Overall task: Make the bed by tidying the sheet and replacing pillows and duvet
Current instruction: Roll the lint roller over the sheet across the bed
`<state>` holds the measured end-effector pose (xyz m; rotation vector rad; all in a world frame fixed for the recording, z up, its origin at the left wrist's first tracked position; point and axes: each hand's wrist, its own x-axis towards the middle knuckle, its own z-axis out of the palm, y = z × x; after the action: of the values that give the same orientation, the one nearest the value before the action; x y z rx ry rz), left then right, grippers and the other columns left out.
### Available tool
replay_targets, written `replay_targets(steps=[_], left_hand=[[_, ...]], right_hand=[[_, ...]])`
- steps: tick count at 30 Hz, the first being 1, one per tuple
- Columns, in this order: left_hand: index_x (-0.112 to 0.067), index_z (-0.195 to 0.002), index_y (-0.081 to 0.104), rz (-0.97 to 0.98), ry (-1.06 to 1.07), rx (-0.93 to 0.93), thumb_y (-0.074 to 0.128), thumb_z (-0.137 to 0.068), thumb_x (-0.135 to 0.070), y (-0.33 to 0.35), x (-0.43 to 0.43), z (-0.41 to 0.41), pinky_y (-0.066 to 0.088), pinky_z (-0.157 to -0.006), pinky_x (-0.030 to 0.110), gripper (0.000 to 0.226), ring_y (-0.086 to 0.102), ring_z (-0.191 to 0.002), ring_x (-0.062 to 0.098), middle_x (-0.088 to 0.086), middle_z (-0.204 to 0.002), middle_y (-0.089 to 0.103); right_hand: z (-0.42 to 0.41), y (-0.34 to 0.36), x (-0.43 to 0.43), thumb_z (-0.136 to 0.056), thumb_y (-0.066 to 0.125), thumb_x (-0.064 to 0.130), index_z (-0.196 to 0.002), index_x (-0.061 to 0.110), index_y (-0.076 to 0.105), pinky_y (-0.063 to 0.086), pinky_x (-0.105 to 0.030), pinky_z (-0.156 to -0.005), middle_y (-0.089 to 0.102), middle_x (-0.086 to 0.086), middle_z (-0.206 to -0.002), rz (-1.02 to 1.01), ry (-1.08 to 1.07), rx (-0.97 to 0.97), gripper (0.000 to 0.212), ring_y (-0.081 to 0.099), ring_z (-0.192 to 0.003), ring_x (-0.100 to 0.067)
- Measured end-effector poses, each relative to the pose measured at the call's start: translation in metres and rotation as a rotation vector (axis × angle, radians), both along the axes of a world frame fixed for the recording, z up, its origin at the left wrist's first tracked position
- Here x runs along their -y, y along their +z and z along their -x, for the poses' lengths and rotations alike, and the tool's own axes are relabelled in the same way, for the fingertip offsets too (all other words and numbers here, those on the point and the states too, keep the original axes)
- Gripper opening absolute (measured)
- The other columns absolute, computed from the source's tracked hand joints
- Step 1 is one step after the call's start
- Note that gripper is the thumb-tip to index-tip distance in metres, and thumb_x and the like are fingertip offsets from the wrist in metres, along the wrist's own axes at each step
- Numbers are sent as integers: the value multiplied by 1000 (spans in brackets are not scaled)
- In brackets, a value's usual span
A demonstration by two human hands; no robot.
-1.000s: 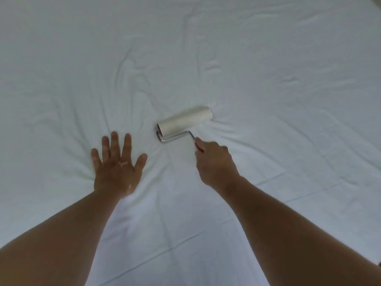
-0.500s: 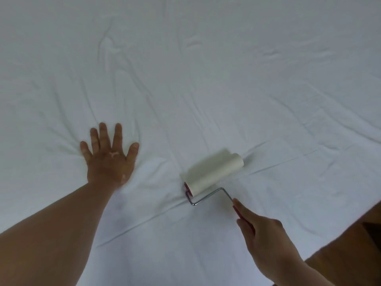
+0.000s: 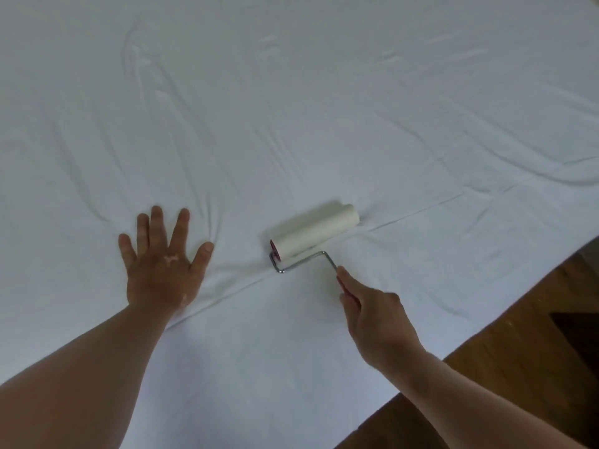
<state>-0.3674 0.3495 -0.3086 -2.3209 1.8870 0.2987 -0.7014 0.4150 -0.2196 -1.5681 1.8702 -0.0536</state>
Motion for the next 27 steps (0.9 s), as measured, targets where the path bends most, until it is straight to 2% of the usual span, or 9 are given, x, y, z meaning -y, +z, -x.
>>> replay_targets(steps=[1,4,7,11,15,17,21,24,27], left_hand=[[-36,-160,-5,-6,8,-10,-3,-91,-76,0,-2,2,-6,-123,56,80,-10,-155,29,8,-169,-11],[-36,-160,-7,-10,68,-41,0,-93,-74,0,-11,16,-8,-122,56,77,-13,-155,27,6,-169,-14],[-37,-159,-9,-31,107,-52,2,-94,-73,1,-28,35,-9,-122,56,76,-16,-154,26,6,-168,-18],[-37,-160,-7,-45,71,-41,3,-95,-73,3,-45,41,-7,-123,56,75,-13,-155,28,8,-168,-15],[-37,-160,-3,-43,48,-66,4,-93,-73,7,-69,50,-5,-122,58,76,-10,-155,30,9,-169,-11],[-37,-160,-4,-66,45,-83,5,-94,-73,10,-84,61,-6,-122,58,75,-12,-155,30,9,-168,-13],[-38,-160,-6,-108,28,-71,4,-94,-74,12,-104,74,-9,-121,58,76,-17,-154,30,9,-168,-16],[-38,-159,-10,-117,15,-51,3,-94,-74,11,-106,75,-9,-121,59,75,-17,-154,30,9,-168,-17],[-40,-156,-17,-182,8,-37,0,-91,-75,10,-101,72,-11,-121,58,77,-24,-152,28,7,-166,-25]], right_hand=[[12,5,-26,-106,40,39,-151,49,32,47,-19,-53,65,6,-72,-54,-10,2,47,58,-55,-11],[29,24,-69,-105,40,41,-151,51,28,44,-18,-52,64,5,-69,-173,4,-37,49,56,-54,-10],[22,17,-49,-105,43,40,-151,47,34,50,-17,-55,68,7,-78,-93,-17,-7,47,61,-57,-9],[-2,-7,2,-104,39,39,-150,44,36,56,-37,-75,70,-1,-88,55,7,-43,47,64,-79,-23],[19,4,-52,-106,41,38,-152,43,34,52,-21,-52,70,8,-80,-59,-5,14,46,62,-55,-13],[41,21,-87,-106,42,39,-152,45,32,51,-17,-47,71,8,-78,-158,3,42,48,63,-52,-12],[69,55,-94,-103,52,34,-147,42,43,49,-21,-44,74,4,-87,-203,-32,109,46,61,-50,-16],[62,62,-58,-103,52,34,-145,42,47,46,-24,-44,71,6,-79,-63,-30,119,42,56,-47,-12],[41,41,-28,-104,45,36,-145,44,45,51,-29,-54,66,6,-80,7,-13,68,42,60,-59,-14]])
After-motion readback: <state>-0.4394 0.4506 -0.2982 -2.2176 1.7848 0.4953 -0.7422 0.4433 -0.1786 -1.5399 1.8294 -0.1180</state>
